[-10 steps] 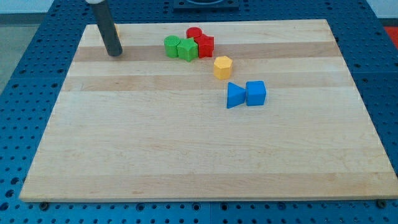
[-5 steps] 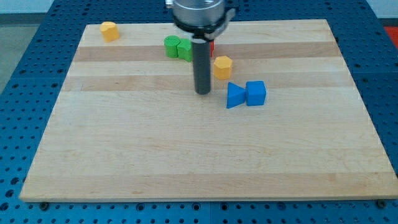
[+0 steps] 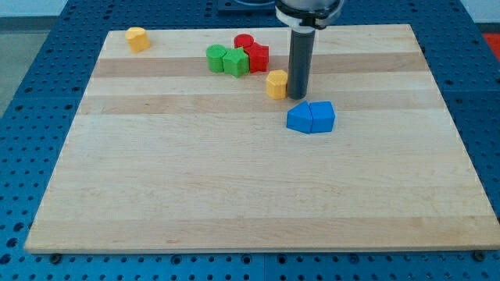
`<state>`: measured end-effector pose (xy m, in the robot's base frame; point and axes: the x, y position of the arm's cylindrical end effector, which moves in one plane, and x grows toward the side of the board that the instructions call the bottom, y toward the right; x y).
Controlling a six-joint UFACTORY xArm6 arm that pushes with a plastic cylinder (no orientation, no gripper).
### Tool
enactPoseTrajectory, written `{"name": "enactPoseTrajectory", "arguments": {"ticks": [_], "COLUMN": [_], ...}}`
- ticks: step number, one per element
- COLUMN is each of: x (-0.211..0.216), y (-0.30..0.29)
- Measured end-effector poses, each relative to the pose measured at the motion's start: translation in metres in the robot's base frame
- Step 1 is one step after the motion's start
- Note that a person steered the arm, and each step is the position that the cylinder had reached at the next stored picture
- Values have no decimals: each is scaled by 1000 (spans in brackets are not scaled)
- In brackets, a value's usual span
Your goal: Move the yellow hexagon at the bottom of the yellow heart
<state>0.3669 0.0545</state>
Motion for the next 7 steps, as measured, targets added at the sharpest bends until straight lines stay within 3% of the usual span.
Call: {"name": "enactPoseTrajectory", "arguments": {"ticks": [3,7], "x": [-39,-11], "y": [-27,-123]}}
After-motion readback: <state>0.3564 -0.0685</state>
